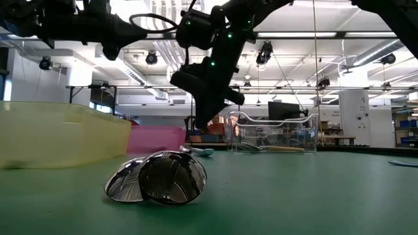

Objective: Sort silverware by color (type)
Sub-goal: Put the light blue spoon into the red bin

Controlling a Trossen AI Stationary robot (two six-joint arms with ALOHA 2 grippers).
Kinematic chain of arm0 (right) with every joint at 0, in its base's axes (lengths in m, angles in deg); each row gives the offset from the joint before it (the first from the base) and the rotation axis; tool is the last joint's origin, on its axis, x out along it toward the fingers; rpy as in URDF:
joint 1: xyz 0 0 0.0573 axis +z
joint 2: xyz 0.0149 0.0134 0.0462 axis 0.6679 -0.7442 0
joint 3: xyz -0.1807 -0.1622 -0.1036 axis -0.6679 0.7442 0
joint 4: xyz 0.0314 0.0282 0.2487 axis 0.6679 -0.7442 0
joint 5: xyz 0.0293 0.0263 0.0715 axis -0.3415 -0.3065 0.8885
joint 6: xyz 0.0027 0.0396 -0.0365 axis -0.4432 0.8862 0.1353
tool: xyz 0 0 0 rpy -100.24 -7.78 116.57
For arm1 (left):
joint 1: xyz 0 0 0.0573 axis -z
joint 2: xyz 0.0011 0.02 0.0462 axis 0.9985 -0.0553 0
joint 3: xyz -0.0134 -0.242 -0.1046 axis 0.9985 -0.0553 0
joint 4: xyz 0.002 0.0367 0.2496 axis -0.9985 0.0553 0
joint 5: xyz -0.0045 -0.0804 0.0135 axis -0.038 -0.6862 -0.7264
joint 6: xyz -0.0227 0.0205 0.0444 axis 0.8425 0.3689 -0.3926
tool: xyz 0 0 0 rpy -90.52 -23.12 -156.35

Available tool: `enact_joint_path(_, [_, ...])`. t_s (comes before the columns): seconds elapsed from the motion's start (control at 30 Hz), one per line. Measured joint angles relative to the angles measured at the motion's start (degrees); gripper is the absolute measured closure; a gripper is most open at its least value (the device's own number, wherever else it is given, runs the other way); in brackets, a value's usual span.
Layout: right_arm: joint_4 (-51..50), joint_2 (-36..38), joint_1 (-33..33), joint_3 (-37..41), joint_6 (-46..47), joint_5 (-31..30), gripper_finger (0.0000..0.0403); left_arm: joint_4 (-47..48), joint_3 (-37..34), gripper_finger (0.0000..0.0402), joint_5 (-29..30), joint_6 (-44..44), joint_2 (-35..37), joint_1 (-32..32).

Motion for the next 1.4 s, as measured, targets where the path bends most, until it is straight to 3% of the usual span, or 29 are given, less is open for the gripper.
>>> enact_joint_path(0.27, [0.62,-1.32,0.20,0.10,1.96,0.18,0.0380,0.25,0.00,0.0389,0.00,-0.01,-0.01,0.00])
enact_joint_path(0.8, [2.12,-4.42,0.16,0.10,5.46,-0.15,0.0227,0.66,0.00,0.0389,0.00,0.00,0.00,0.00])
enact_joint_path(1.4, [3.19,-7.96,0.18,0.08,6.43,-0.35,0.0229,0.79,0.00,0.0389,0.00,-0.02,0.00,0.00])
